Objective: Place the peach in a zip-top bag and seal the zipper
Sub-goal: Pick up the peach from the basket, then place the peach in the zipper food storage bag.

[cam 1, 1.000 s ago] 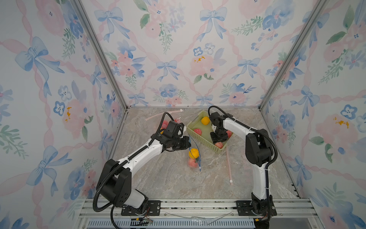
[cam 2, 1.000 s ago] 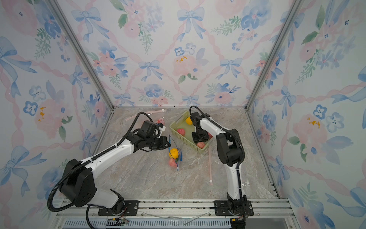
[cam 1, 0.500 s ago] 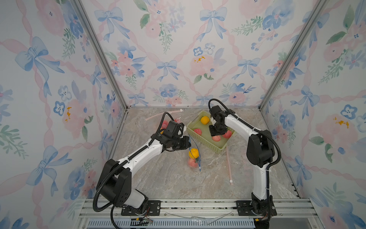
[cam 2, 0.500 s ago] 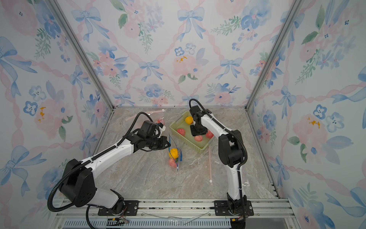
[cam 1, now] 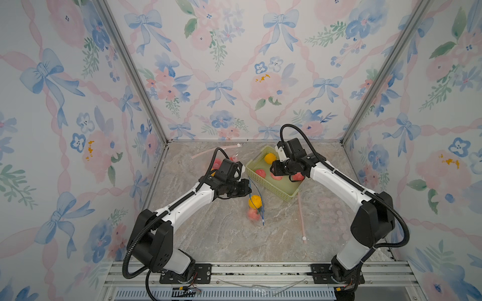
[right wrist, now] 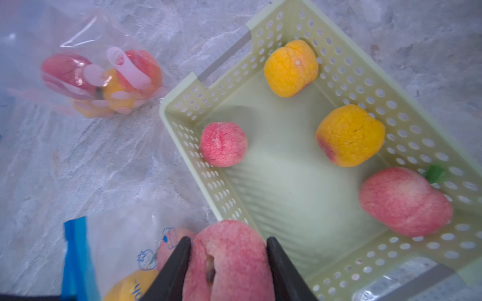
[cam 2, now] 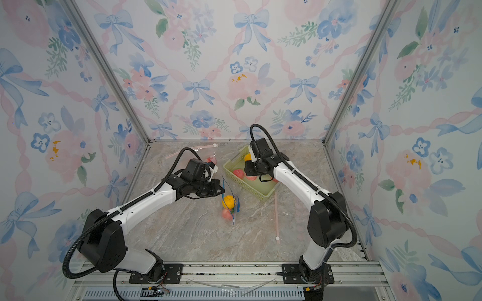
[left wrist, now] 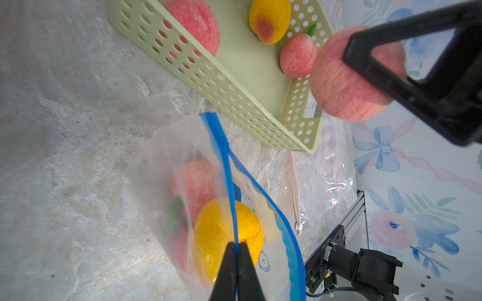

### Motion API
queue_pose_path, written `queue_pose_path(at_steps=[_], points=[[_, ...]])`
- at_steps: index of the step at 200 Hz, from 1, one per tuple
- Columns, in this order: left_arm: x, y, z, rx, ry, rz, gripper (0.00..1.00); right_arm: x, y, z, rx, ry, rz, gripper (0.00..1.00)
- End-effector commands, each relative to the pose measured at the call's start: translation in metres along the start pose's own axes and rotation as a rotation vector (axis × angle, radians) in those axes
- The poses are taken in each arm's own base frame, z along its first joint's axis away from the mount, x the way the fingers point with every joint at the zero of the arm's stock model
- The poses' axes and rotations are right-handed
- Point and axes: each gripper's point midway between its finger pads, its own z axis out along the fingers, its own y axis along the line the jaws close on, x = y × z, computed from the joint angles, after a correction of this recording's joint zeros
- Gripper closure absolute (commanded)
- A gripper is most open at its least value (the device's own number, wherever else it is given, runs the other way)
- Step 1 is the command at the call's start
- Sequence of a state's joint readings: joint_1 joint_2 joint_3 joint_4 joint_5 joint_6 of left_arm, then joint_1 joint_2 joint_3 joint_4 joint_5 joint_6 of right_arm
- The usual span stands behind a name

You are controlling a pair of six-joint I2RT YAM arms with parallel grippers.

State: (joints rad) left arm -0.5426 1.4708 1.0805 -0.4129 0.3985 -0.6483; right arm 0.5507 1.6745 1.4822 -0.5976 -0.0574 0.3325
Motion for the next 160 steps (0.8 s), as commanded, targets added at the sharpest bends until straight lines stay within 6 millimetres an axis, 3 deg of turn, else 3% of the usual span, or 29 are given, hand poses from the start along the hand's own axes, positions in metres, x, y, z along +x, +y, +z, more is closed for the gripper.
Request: queue_pose_path(at_steps=[1, 38, 77, 114, 160], points=[[-0.007, -0.001, 0.001, 0.0, -0.016, -0.013, 1.0, -0.002, 0.047, -0.025, -0.143, -0.101, 0.019, 0.68], [-0.006, 0.0, 0.002, -0.001, -0.014, -0.017, 1.0, 0.02, 0.092, -0.05, -0.294, -0.158, 0.064, 0.68], [-0.006, -0.001, 0.002, 0.001, -0.012, -0.017, 1.0, 0.048, 0.118, -0.044, -0.37, -0.136, 0.12, 0.68], [-0.006, -0.002, 0.001, 0.006, -0.014, -0.016, 1.0, 0.068, 0.119, -0.021, -0.336, -0.088, 0.13, 0.68], [-0.005, -0.005, -0.001, 0.02, -0.011, -0.012, 1.0, 0.074, 0.09, 0.0, -0.176, -0.091, 0.132, 0.68]])
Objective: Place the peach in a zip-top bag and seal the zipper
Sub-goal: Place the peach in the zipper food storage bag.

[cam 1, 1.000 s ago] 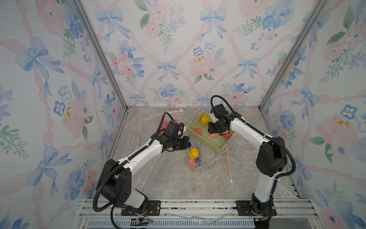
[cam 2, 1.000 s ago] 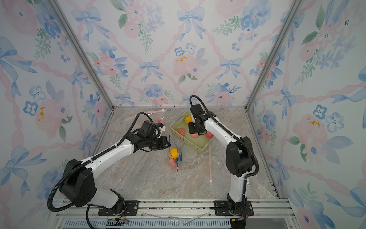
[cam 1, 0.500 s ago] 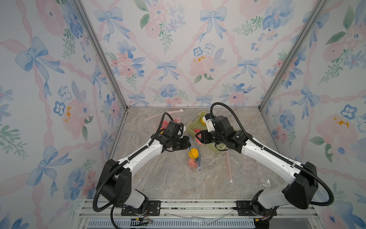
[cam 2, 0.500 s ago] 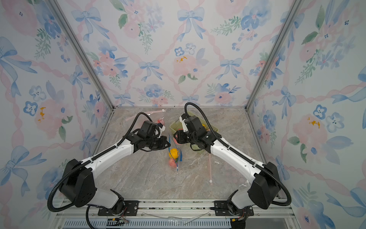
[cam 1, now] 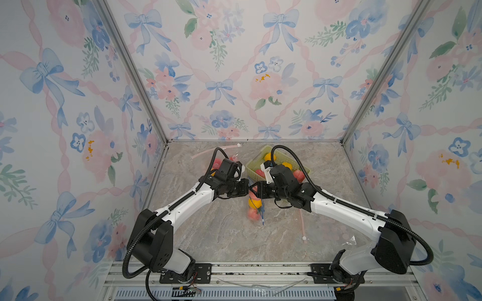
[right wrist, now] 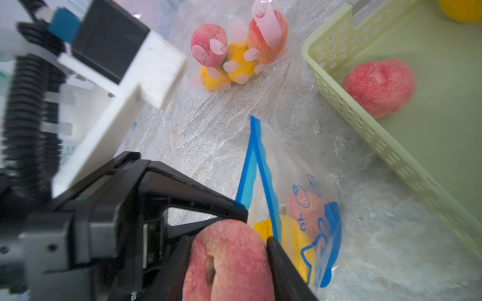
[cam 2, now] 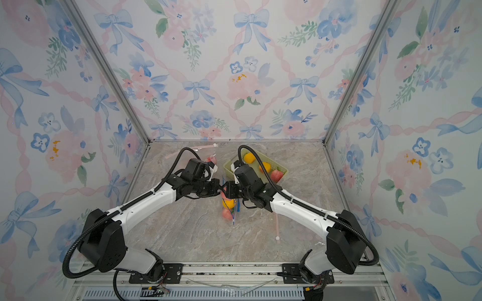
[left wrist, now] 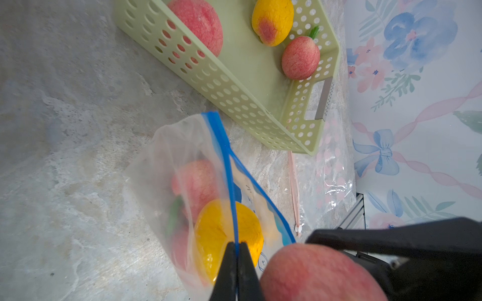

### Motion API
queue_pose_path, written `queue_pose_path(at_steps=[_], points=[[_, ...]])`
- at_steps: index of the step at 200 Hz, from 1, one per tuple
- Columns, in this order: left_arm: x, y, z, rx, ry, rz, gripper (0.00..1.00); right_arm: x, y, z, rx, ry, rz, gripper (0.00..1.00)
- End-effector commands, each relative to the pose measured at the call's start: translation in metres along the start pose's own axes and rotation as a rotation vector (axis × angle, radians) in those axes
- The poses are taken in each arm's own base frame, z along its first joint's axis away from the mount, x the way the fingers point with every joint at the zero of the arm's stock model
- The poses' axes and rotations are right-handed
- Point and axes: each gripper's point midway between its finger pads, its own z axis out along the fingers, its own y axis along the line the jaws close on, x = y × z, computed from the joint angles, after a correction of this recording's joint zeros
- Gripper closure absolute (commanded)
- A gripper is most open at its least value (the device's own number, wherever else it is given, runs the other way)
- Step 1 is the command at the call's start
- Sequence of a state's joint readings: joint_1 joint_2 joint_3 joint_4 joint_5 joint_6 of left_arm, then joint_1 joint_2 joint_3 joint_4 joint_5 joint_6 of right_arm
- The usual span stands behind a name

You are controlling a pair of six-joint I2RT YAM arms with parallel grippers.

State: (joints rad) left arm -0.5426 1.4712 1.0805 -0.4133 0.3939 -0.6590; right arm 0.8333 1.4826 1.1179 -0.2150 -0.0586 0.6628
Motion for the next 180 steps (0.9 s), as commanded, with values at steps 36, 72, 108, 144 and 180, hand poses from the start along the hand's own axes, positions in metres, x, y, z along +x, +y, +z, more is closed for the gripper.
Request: queue_pose_path(at_steps=[36, 72, 108, 144, 180], points=[[-0.002, -0.01, -0.002, 0.044, 0.002, 0.006, 1.0, -0.004, -0.035, 0.009, 0.183, -0.064, 0.004, 0.68], [0.002, -0.017, -0.002, 0.076, 0.024, 0.019, 1.0, -0.014, -0.035, 0.019, 0.199, -0.097, 0.006, 0.68], [0.003, -0.024, -0.003, 0.099, 0.033, 0.032, 1.0, -0.017, -0.031, 0.035, 0.218, -0.115, -0.018, 0.68], [0.002, -0.021, -0.001, 0.089, 0.035, 0.028, 1.0, -0.012, -0.019, 0.048, 0.222, -0.092, -0.057, 0.62], [0.002, -0.016, 0.0, 0.073, 0.028, 0.022, 1.0, -0.006, -0.006, 0.04, 0.215, -0.084, -0.084, 0.43]])
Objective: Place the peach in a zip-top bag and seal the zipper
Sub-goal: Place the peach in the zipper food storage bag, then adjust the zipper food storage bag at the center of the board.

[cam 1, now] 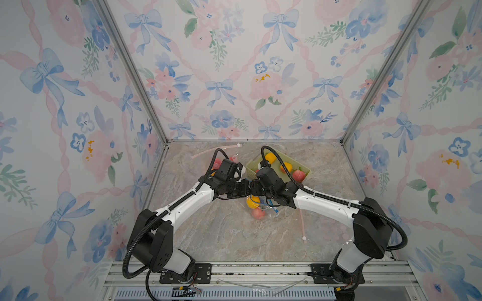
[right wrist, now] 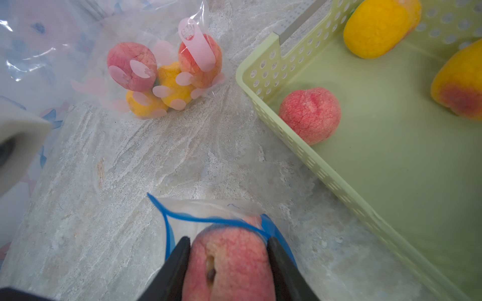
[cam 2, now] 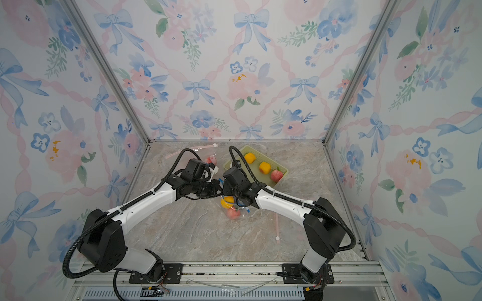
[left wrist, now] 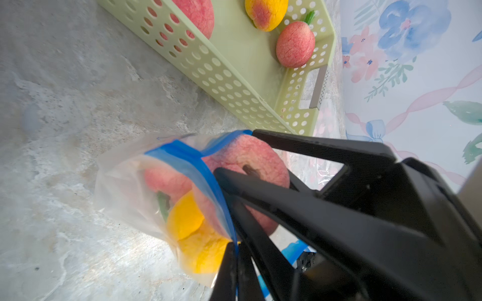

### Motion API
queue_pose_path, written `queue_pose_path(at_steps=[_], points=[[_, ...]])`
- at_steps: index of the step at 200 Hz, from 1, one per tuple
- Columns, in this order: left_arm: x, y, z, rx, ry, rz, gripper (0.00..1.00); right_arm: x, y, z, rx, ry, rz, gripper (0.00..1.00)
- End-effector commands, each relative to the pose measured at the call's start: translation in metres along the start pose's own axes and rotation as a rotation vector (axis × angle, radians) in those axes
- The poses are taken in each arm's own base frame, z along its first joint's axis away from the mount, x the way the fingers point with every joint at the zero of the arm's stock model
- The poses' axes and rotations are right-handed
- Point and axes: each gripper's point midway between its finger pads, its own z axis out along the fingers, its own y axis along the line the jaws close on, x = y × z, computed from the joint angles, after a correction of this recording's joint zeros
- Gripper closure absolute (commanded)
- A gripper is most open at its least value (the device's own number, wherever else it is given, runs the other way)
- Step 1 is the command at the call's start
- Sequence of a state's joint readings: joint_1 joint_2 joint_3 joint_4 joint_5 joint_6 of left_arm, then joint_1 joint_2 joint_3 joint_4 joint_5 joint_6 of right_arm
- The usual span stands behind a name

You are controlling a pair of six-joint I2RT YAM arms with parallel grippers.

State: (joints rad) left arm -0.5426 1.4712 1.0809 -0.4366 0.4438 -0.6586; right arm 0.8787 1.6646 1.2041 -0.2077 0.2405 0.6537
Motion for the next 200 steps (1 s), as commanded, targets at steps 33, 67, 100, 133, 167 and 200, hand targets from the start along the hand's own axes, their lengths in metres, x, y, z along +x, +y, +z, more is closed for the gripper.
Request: queue_pose_path(at_steps=[33, 67, 100, 133, 167, 200], points=[[-0.009, -0.011, -0.002, 0.039, -0.025, 0.03, 1.0, 0.002, 0.02, -0.025, -0.04, -0.011, -0.033, 0.34], [-0.008, -0.008, -0.001, 0.03, -0.025, 0.027, 1.0, -0.005, 0.022, -0.04, -0.062, -0.025, -0.045, 0.3], [-0.009, -0.007, -0.001, 0.026, -0.029, 0.031, 1.0, -0.013, 0.018, -0.06, -0.063, -0.038, -0.07, 0.29], [-0.007, -0.005, 0.0, 0.023, -0.025, 0.029, 1.0, -0.007, -0.011, -0.077, -0.038, 0.021, -0.007, 0.36], [-0.007, -0.004, 0.0, 0.019, -0.027, 0.029, 1.0, 0.024, -0.036, -0.083, -0.066, 0.146, 0.092, 0.45], [-0.008, -0.004, 0.0, 0.021, -0.025, 0.028, 1.0, 0.05, -0.04, -0.078, -0.089, 0.221, 0.113, 0.51]])
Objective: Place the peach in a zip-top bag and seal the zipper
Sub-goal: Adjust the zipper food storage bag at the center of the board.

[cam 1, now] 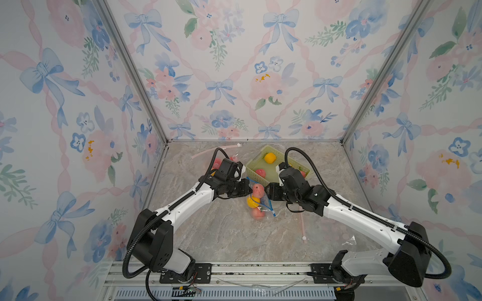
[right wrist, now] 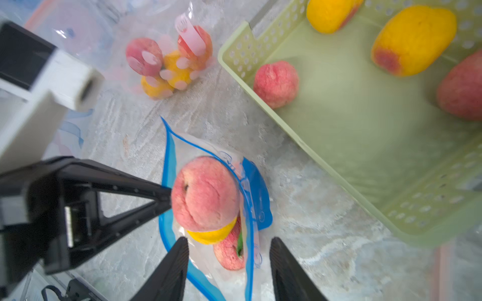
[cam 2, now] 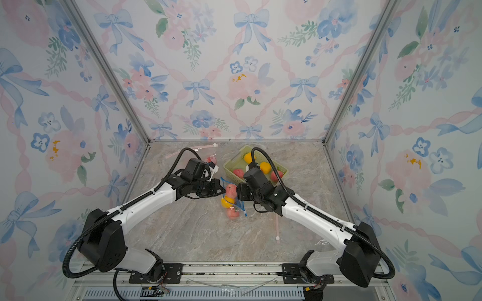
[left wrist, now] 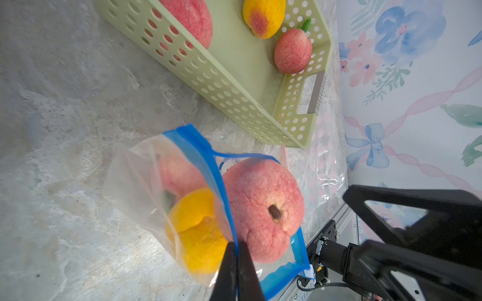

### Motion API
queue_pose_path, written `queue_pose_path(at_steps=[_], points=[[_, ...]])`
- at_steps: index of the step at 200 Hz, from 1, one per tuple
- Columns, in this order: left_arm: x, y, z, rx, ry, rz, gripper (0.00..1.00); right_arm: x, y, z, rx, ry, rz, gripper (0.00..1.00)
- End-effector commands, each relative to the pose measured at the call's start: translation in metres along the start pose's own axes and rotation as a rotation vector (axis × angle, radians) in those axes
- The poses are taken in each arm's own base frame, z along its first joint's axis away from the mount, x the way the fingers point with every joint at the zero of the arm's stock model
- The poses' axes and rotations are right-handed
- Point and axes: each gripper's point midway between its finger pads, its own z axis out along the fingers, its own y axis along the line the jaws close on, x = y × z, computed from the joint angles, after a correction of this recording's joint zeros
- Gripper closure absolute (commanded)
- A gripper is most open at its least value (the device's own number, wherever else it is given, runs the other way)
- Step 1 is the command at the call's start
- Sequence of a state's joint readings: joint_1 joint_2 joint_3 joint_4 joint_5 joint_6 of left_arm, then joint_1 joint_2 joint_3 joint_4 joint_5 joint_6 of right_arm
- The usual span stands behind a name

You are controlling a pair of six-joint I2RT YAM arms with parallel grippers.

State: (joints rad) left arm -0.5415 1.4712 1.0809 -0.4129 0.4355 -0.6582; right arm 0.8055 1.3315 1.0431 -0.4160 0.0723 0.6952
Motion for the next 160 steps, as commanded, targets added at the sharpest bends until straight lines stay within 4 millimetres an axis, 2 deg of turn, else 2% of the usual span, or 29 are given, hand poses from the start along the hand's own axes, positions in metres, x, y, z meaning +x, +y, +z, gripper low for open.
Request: queue_pose_path(at_steps=[1, 31, 50, 64, 73, 84, 96, 103, 127, 160], points=[[-0.003, -0.003, 0.0, 0.017, -0.003, 0.02, 1.0, 0.031, -0.004, 0.005, -0.024, 0.118, 0.029, 0.51], [-0.002, -0.003, 0.001, 0.019, 0.003, 0.018, 1.0, 0.038, -0.008, 0.02, -0.008, 0.145, 0.029, 0.55], [-0.002, -0.003, 0.001, 0.019, 0.0, 0.019, 1.0, 0.038, -0.011, 0.03, 0.013, 0.157, 0.029, 0.63], [-0.003, -0.004, -0.001, 0.02, -0.006, 0.021, 1.0, 0.037, -0.011, 0.033, 0.013, 0.161, 0.024, 0.7], [-0.004, -0.003, -0.002, 0.019, -0.009, 0.018, 1.0, 0.036, -0.009, 0.033, 0.014, 0.162, 0.019, 0.79], [-0.005, -0.002, -0.004, 0.018, -0.017, 0.017, 1.0, 0.032, -0.006, 0.029, 0.017, 0.155, 0.001, 0.91], [-0.007, 0.001, -0.007, 0.012, -0.027, 0.009, 1.0, 0.025, -0.003, 0.019, 0.04, 0.135, -0.036, 0.97], [-0.007, 0.004, -0.009, 0.009, -0.032, 0.0, 1.0, 0.02, 0.0, 0.012, 0.056, 0.121, -0.062, 0.98], [-0.011, 0.015, -0.017, -0.004, -0.056, -0.023, 0.91, 0.01, 0.007, -0.007, 0.083, 0.092, -0.116, 1.0], [-0.018, 0.013, -0.028, 0.0, -0.094, -0.018, 0.86, 0.015, 0.014, -0.002, 0.041, 0.116, -0.113, 1.0]])
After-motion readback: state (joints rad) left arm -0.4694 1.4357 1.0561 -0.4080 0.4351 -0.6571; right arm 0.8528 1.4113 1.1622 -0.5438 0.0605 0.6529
